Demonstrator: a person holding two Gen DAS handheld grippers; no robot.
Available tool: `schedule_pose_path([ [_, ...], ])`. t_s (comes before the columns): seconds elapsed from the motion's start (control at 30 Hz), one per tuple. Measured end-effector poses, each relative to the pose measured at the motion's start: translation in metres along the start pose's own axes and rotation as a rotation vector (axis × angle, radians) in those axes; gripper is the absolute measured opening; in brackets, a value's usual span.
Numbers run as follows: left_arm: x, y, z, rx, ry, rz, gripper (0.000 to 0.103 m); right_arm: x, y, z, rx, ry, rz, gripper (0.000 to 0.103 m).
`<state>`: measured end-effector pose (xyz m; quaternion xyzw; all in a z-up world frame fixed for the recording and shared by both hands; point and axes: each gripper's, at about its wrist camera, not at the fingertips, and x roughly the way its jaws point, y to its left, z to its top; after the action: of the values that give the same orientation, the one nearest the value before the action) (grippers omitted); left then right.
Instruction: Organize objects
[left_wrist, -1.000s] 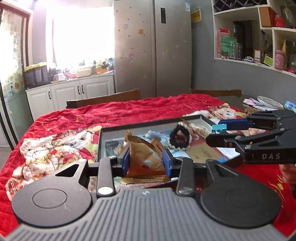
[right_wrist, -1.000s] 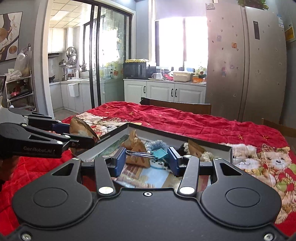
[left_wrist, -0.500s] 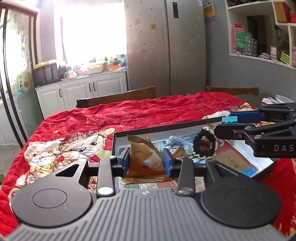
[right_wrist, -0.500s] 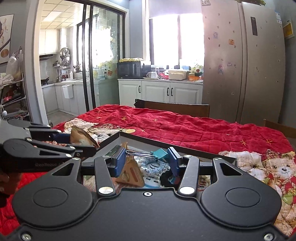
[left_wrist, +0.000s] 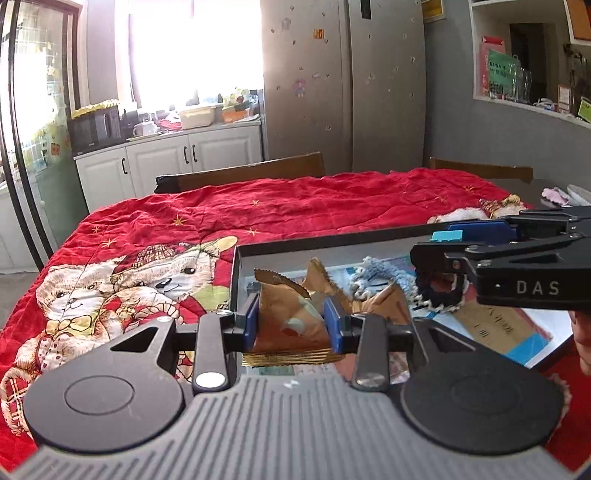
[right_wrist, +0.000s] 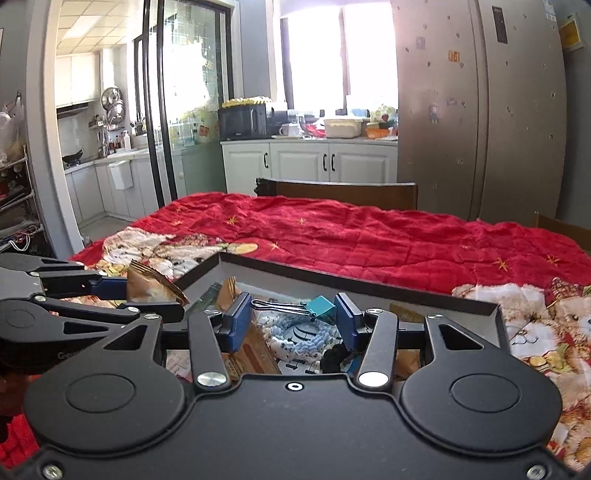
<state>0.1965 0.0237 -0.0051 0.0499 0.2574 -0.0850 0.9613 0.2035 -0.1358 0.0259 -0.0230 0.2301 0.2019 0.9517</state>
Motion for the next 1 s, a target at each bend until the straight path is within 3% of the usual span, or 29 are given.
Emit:
schedule_pose_path([
  [1.0,0.027,-0.002,-0.013,0.027,0.058,0.009,0.041,0.039,-0.003,-0.009,0.019,0.105,-0.079,0.047],
])
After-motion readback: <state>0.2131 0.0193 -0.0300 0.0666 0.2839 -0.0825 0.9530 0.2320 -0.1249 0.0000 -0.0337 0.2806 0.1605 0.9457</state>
